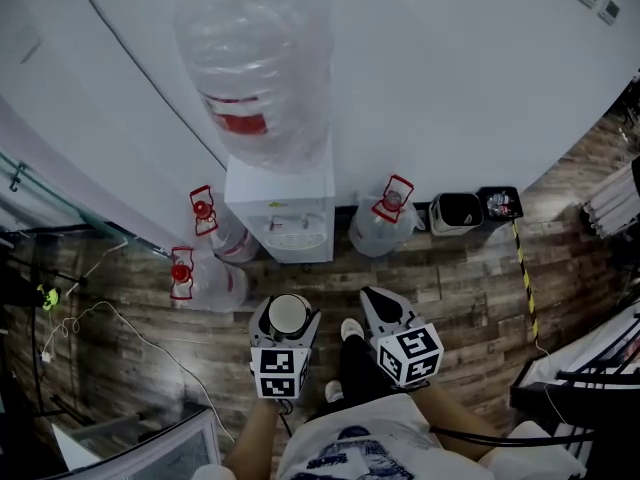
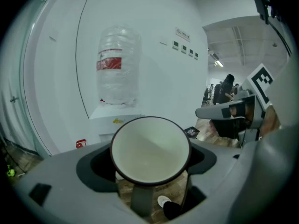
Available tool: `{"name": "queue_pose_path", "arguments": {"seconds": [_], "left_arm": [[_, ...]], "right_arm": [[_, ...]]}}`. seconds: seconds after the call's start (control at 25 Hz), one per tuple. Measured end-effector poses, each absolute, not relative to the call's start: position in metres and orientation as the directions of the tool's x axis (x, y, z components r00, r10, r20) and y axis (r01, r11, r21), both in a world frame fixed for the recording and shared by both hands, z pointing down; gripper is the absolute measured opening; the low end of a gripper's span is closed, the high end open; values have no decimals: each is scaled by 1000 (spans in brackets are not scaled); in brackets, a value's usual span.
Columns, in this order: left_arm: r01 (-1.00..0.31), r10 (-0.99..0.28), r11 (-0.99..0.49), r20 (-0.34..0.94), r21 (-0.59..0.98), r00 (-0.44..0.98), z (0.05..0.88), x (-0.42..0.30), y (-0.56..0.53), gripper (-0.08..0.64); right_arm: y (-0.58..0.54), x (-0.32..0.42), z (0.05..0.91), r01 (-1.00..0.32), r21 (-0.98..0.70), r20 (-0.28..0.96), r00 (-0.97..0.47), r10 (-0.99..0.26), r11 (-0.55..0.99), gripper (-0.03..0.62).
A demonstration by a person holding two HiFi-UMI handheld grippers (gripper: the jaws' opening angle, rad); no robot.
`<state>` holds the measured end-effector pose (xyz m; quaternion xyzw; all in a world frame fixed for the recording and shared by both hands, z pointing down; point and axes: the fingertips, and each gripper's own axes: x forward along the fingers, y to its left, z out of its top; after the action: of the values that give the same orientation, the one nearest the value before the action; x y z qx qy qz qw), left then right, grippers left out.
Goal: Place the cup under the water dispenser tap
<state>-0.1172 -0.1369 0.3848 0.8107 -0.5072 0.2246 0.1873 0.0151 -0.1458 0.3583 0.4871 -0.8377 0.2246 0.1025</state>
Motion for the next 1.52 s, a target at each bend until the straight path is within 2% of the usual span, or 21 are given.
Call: {"name": "queue_pose_path", "arguments": {"seconds": [0.48, 1.52], "left_arm": [[-908, -719, -411, 585, 78, 376, 480, -103, -222, 446], [-922, -716, -380, 609, 70, 341, 676, -98, -322, 446]], "right_arm": [[-220, 23, 461, -862, -330, 460, -503, -731, 385, 18], [-299, 27, 657, -871, -341, 480, -485, -730, 354, 18]]}}
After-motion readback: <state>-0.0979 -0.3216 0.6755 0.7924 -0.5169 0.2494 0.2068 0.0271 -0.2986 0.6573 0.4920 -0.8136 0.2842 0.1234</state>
